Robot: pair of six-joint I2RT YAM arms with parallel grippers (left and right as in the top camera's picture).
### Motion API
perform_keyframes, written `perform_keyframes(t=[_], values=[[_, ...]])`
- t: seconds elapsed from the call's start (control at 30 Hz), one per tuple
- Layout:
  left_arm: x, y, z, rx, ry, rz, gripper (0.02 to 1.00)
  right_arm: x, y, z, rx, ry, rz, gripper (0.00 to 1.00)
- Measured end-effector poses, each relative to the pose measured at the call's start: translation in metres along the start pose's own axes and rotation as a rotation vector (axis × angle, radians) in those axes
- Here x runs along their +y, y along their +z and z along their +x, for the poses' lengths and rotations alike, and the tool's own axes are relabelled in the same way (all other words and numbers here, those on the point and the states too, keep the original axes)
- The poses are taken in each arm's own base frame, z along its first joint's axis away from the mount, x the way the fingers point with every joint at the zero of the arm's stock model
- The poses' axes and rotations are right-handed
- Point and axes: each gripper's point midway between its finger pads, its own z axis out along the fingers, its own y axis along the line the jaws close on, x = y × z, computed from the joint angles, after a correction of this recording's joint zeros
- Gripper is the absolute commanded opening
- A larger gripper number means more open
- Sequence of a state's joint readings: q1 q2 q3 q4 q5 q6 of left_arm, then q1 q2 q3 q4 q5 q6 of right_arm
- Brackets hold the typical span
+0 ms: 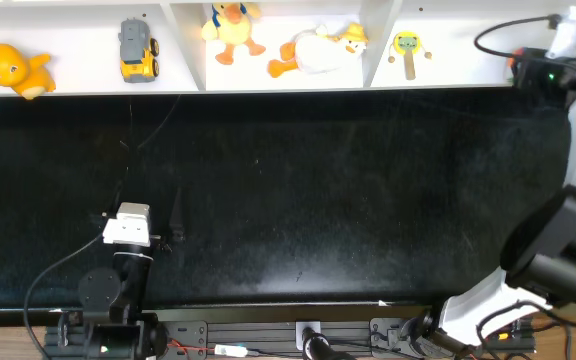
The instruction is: Store Toys
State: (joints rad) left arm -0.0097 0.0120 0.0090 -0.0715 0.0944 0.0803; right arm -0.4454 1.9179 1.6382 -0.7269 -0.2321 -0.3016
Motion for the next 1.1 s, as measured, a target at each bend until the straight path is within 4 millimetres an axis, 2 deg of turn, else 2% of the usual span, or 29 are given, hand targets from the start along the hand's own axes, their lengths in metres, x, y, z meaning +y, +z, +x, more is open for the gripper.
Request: perform_keyframes(t=[0.1,0.2,0.27,0.33,0.4,0.43,0.47,0.77,0.9,1.0,1.1], values=[[0.0,0.0,0.0,0.0,0.0,0.0,0.998,0.008,0.011,-0.006,0.004,-0.008,-0.015,0.483],[0.0,0.0,0.0,0.0,0.0,0.0,0.998,0.012,0.014,-0.013,-0.006,-0.013,-0.02,0.5],[0.0,0.0,0.0,0.0,0.0,0.0,0.998,0.015,0.013,-0.017,-0.013,-0.016,-0.024,0.606],[0.0,0.0,0.0,0.0,0.0,0.0,0.998,0.015,0.013,-0.017,-0.014,-0.016,-0.023,0.647],[0.0,0.0,0.0,0.0,0.0,0.0,0.998,0.015,0.013,-0.017,-0.015,-0.009,-0.025,0.801],[0.0,0.0,0.0,0.0,0.0,0.0,0.998,0.015,0.013,-0.018,-0.015,-0.004,-0.025,0.965],[0.0,0.0,0.0,0.0,0.0,0.0,0.998,0.016,0.013,-0.017,-0.014,-0.012,-0.026,0.998],[0.0,0.0,0.0,0.0,0.0,0.0,0.998,0.025,0.011,-0.001,0.06,-0.014,0.002,0.996],[0.0,0.0,0.0,0.0,0.0,0.0,0.998,0.047,-0.008,0.003,0.032,-0.061,0.022,0.996],[0.0,0.0,0.0,0.0,0.0,0.0,0.998,0.061,-0.033,0.026,0.024,-0.076,0.023,0.996],[0.0,0.0,0.0,0.0,0.0,0.0,0.998,0.059,-0.058,0.071,0.043,-0.063,0.062,0.998]])
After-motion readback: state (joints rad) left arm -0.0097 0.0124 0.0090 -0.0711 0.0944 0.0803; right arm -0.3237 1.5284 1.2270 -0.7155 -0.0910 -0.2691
